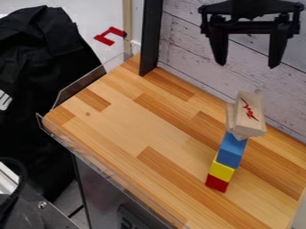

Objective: Put the block down left

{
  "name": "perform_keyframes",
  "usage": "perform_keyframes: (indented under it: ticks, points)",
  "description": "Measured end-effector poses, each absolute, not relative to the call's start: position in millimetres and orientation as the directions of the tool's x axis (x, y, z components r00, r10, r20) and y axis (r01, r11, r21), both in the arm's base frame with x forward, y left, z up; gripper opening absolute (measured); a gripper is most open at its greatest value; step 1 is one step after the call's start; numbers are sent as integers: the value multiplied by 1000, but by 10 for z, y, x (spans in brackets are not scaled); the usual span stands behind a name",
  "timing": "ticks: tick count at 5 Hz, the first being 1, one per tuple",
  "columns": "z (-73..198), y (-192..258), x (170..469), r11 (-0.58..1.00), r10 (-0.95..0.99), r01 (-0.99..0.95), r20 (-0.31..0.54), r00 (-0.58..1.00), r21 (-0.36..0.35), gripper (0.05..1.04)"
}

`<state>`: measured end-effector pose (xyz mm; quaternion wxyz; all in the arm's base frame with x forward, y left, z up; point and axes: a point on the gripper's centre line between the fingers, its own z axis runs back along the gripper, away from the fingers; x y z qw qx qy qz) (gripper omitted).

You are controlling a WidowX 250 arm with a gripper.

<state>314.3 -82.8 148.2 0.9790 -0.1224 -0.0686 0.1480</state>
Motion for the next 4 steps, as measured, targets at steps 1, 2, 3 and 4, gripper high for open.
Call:
perform_keyframes:
  ticks: [1,2,3,4]
  points:
    - [1424,-880,3118,939,273,-251,65,960,-235,1000]
    - [1387,-914,3116,946,256,-239,52,965,-217,1000]
    - [1313,-965,3090,953,255,-248,20,967,-175,1000]
    - [1254,-995,3064,956,255,-253,-2,967,-151,1000]
